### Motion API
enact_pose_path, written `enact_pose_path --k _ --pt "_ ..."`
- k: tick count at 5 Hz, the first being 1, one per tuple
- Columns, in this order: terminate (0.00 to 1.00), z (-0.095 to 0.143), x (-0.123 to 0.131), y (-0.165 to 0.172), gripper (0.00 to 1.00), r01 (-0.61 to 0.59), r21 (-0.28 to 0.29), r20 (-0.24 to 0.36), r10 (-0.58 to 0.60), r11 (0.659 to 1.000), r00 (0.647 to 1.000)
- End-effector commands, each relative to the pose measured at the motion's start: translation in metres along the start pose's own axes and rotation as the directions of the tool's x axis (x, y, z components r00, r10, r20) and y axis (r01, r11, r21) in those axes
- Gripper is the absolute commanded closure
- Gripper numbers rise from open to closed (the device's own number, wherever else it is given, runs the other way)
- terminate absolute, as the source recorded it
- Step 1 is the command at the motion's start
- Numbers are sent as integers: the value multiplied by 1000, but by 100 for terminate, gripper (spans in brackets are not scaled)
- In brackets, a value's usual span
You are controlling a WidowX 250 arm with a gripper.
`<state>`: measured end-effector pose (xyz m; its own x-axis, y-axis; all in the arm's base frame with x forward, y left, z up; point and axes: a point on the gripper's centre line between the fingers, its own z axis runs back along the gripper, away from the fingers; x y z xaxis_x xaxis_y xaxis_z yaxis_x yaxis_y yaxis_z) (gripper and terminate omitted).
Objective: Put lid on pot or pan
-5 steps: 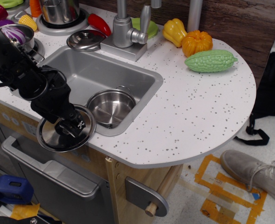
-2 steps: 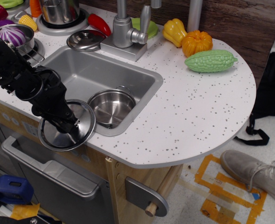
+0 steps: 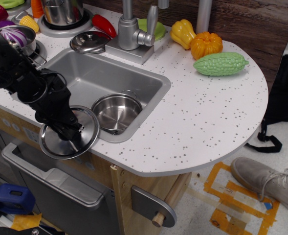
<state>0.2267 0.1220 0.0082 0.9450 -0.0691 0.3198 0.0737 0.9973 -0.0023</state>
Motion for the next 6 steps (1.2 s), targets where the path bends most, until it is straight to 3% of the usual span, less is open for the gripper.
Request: enact_pose_path --k 1,2,4,6 --pt "0 28 40 6 100 58 50 54 -61 997 997" --pt "0 27 58 7 100 84 54 71 -88 995 994" --pt "0 -1 89 15 100 143 19 124 -144 990 982" --pt "0 -28 98 6 100 152 -18 181 -147 988 972"
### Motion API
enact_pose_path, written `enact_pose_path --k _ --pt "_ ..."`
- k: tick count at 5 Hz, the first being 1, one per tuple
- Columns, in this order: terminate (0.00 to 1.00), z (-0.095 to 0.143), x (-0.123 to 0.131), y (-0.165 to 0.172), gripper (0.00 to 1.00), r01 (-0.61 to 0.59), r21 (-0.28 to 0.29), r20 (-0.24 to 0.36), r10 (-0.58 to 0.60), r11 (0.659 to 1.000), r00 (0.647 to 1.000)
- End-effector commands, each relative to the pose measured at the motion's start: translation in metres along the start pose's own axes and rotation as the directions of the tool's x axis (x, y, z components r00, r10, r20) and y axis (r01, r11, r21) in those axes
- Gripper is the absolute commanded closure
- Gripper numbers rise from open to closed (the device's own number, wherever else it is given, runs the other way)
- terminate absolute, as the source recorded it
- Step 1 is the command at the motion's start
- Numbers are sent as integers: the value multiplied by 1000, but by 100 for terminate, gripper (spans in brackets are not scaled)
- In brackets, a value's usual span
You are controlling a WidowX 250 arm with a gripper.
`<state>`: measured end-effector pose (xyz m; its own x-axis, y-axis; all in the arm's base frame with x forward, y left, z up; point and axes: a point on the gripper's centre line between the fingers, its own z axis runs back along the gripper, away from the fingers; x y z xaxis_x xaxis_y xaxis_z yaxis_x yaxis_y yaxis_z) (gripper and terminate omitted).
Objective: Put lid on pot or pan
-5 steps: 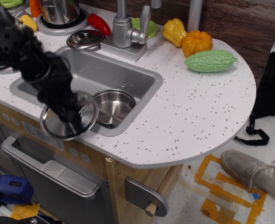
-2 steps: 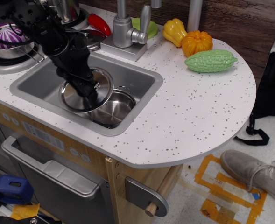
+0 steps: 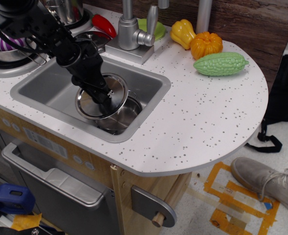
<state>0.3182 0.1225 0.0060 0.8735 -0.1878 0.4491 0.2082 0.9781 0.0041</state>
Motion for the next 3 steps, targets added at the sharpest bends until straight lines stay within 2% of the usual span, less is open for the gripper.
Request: enact_pose_path --k 1,2,3 --pt "0 -8 13 -5 0 16 -9 68 -15 1000 998" --pt "0 -13 11 -11 0 15 -4 84 -15 1000 996" --pt "100 -16 9 -11 0 22 -31 97 -19 999 995"
